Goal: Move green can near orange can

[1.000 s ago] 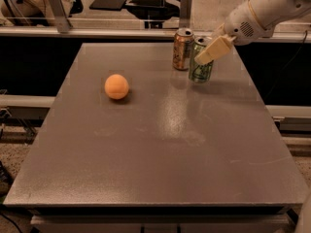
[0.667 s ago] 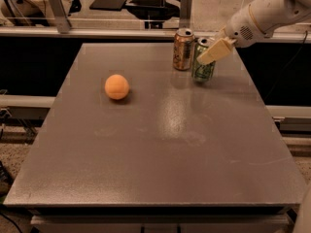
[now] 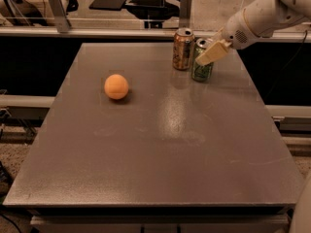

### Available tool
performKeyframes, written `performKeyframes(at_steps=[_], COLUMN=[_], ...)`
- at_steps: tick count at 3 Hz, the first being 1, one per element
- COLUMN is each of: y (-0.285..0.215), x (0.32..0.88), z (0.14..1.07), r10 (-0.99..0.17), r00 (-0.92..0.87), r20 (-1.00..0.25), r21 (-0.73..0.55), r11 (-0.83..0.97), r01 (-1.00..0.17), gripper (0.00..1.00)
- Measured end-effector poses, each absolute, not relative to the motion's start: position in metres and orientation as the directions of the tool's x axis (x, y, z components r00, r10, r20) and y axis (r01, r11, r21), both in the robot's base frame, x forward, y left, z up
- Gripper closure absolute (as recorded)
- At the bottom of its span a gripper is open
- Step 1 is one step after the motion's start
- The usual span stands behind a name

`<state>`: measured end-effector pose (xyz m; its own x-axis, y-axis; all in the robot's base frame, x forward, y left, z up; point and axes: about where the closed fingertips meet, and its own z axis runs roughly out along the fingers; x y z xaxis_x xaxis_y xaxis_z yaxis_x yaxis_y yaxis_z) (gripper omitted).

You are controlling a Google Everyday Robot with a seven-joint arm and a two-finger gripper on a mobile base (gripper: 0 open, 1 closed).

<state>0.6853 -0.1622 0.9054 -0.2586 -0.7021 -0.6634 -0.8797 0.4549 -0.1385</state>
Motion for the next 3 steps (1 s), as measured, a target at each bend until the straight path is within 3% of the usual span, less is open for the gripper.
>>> performKeyframes(at_steps=[1, 2, 3], y=[-0.1595, -0.1574, -0.1573], x=[0.6911, 0.6916, 0.6916], z=[0.9019, 0.8995, 0.8994], r10=[-0.711, -0.712, -0.712], r00=[-0.252, -0.252, -0.252], r20=[-0.656, -0.656, -0.656], r21=[-0.146, -0.142, -0.142], r11=[0.447, 0.444, 0.444], r01=[-0.883, -0.885, -0.885], gripper=[0.15, 0.0, 0.0])
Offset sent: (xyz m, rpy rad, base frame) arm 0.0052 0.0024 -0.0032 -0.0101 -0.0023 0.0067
